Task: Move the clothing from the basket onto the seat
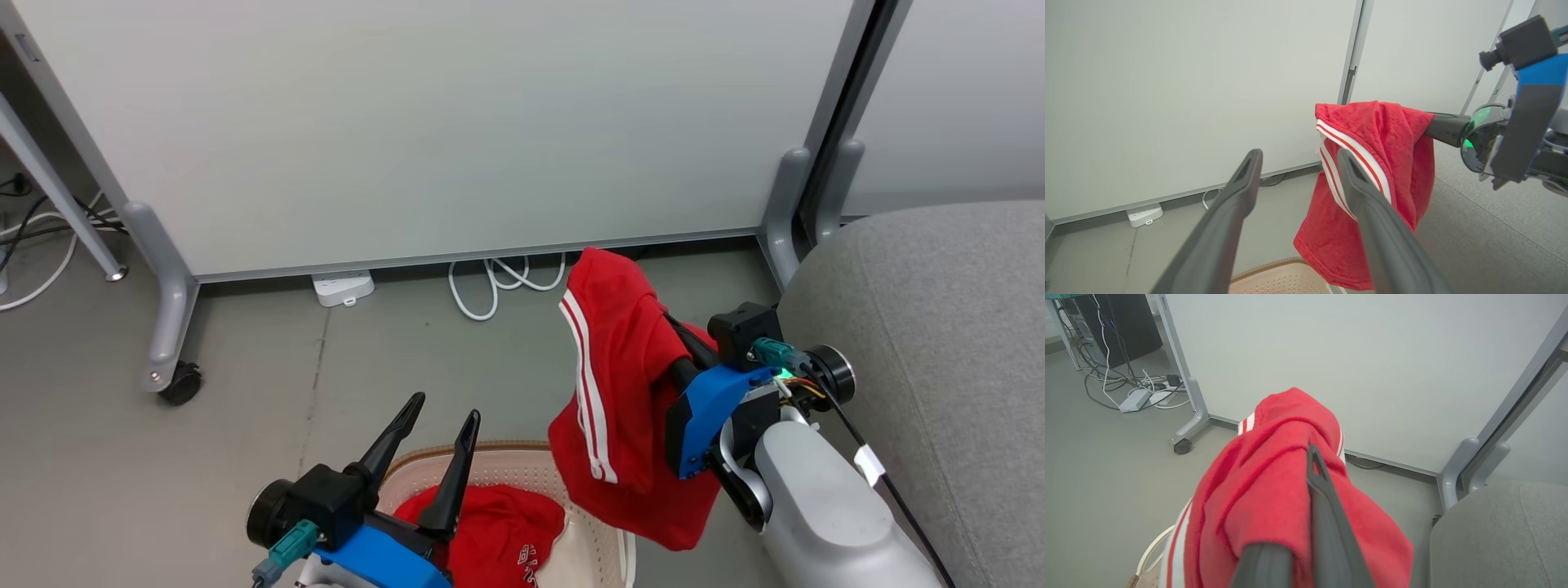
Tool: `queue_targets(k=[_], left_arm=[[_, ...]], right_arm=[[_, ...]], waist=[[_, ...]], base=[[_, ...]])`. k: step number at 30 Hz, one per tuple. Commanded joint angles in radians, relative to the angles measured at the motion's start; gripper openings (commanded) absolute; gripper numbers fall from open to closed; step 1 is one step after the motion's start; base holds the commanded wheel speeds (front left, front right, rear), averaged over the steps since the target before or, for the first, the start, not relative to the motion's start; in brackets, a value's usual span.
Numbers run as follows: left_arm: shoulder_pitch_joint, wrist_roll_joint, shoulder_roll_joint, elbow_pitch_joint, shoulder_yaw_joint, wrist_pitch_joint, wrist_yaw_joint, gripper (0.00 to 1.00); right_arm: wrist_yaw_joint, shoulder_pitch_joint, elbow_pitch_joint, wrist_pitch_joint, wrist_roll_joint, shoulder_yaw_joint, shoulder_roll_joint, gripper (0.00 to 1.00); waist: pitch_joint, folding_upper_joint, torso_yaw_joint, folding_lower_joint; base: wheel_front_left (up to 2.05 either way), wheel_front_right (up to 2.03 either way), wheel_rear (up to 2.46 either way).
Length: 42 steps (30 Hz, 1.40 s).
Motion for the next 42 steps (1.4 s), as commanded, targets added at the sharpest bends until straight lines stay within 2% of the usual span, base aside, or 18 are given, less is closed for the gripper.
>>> queue_targets(k=[1,9,29,36,42], left_arm=[[0.003,0.003,0.004,0.001,0.0,-0.003,-0.004,1.0],[-0.019,0.006,0.019,-0.005,-0.01,-0.004,-0.005,1.0],[-0.053,0.012,0.028,0.0,-0.045,-0.004,-0.005,1.0],[-0.054,0.011,0.024,0.006,-0.051,-0.004,-0.005,1.0],[-0.055,0.017,0.023,0.007,-0.061,-0.004,-0.005,1.0]], right_arm=[[-0.001,0.015,-0.008,0.001,-0.003,-0.002,0.002,0.0],[-0.001,0.012,-0.032,0.011,-0.013,-0.012,0.002,0.0],[-0.001,0.02,-0.052,0.009,-0.016,-0.029,0.012,0.0],[-0.001,0.029,-0.052,0.009,-0.021,-0.041,0.009,0.0],[-0.001,0.04,-0.059,0.011,-0.018,-0.064,0.001,0.0]], waist=[[0.005,0.0,-0.012,0.0],[0.034,0.0,-0.112,0.0],[0.058,0.0,-0.458,0.0],[0.05,0.0,-0.508,0.0],[0.054,0.0,-0.513,0.0]], base=[[0.0,0.0,0.0],[0.0,0.0,0.0],[0.0,0.0,0.0],[0.0,0.0,0.0],[0.0,0.0,0.0]])
